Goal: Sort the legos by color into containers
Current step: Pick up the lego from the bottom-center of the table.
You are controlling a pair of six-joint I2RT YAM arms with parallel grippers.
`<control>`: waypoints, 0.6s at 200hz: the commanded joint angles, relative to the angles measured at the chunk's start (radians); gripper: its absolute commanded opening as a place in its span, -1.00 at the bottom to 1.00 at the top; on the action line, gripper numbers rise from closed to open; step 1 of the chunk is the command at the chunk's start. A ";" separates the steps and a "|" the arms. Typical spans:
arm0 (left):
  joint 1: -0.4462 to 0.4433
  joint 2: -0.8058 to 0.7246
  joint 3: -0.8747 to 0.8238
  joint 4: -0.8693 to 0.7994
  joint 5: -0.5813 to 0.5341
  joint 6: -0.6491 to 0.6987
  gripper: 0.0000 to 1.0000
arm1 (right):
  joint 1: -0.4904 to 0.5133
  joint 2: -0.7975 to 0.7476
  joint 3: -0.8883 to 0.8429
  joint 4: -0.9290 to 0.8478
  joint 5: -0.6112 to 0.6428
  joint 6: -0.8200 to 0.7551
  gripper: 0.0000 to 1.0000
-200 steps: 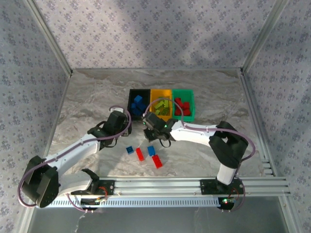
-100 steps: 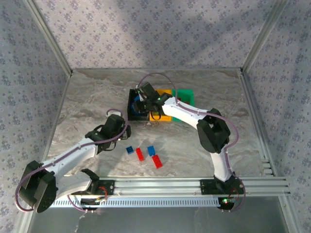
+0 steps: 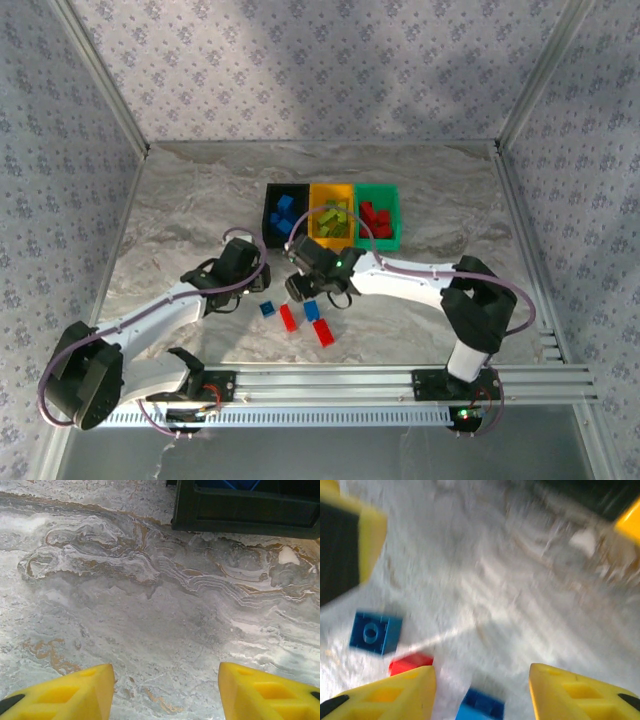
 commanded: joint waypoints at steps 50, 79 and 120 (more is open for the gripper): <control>0.010 0.053 0.064 0.020 -0.006 0.023 0.14 | 0.109 0.004 -0.084 -0.070 0.104 0.187 0.11; 0.011 0.048 0.060 0.018 -0.006 0.020 0.14 | 0.114 0.038 -0.073 -0.079 0.111 0.191 0.10; 0.012 0.027 0.048 0.013 -0.019 0.020 0.14 | 0.116 0.080 -0.056 -0.092 0.122 0.193 -0.05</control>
